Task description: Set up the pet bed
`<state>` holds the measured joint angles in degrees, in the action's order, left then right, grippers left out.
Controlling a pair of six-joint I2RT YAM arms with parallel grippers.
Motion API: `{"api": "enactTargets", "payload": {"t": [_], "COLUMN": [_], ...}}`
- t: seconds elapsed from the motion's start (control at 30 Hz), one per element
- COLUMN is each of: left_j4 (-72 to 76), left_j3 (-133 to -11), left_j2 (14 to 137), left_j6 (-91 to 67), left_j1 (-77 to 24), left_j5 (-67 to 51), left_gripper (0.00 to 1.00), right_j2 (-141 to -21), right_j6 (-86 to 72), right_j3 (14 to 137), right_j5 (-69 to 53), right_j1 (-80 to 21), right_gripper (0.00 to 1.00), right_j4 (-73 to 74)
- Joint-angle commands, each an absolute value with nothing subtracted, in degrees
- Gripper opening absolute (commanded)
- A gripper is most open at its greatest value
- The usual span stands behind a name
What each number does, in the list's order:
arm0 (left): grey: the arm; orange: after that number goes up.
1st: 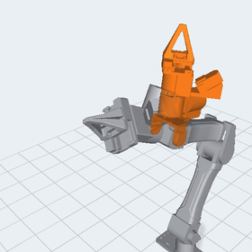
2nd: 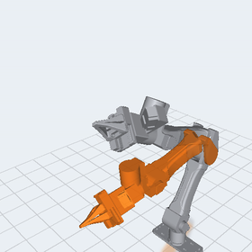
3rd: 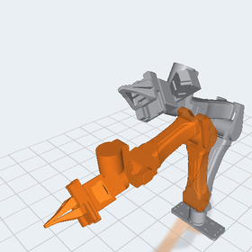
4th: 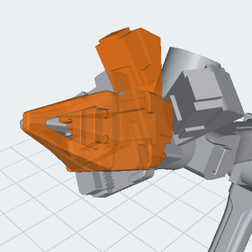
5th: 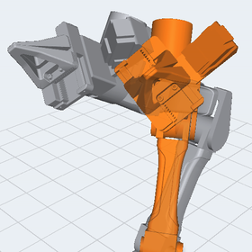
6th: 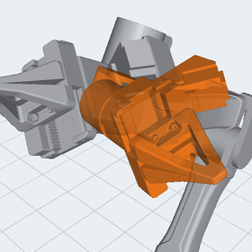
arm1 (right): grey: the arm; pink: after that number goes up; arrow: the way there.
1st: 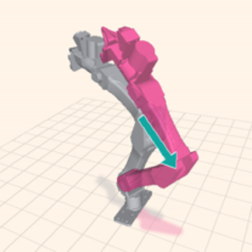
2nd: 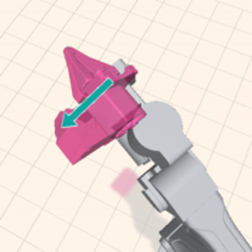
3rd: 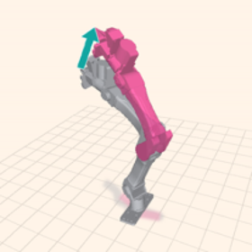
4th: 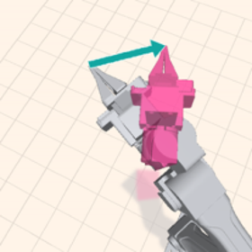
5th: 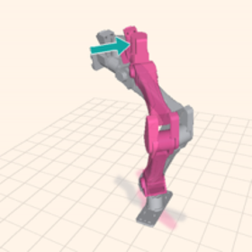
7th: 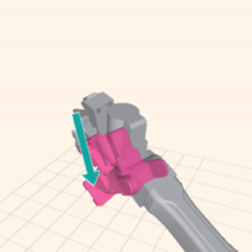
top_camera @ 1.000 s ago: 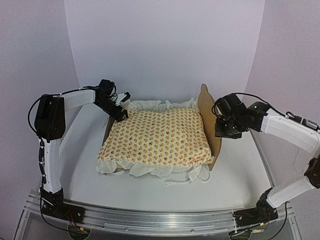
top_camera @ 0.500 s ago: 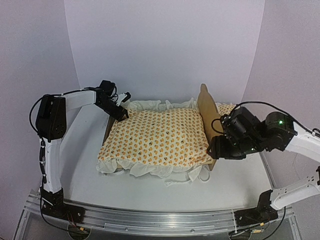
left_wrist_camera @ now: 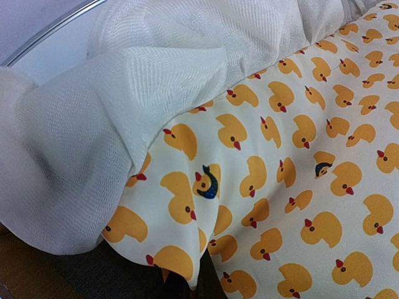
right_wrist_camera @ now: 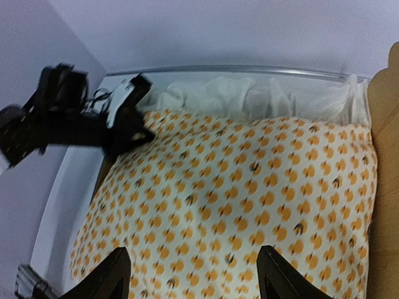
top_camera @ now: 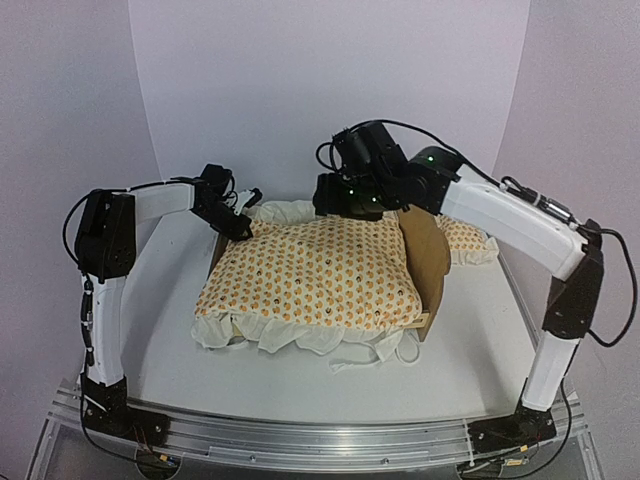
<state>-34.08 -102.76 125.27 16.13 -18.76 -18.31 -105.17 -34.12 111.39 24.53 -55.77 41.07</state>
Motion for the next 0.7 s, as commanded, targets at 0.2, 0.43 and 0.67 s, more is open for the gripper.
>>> {"api": "enactTargets", "payload": {"t": [0.2,0.43,0.67], "left_j4": [-30.89,-29.77,-29.72], "left_j3": [-103.01,-100.56,-100.05], "left_j2": [117.95,116.72,117.29], "left_j6": [13.48,13.2,13.45], "left_j1": [-18.25,-18.02,-18.09], "left_j5": [-16.84,-16.63,-16.44], "left_gripper": [0.0,0.0,0.0], "right_j2": [-131.62,-134.99,-136.49], "right_j6": [-28.44,-31.0,-32.22], "right_j3": [134.29,133.83,132.54], "right_j5": [32.45,31.03,29.82], "right_j1": [-41.33,-37.84,-36.05], "right_gripper": [0.72,0.73,0.74], "right_j4": [48.61,52.11,55.0]}}
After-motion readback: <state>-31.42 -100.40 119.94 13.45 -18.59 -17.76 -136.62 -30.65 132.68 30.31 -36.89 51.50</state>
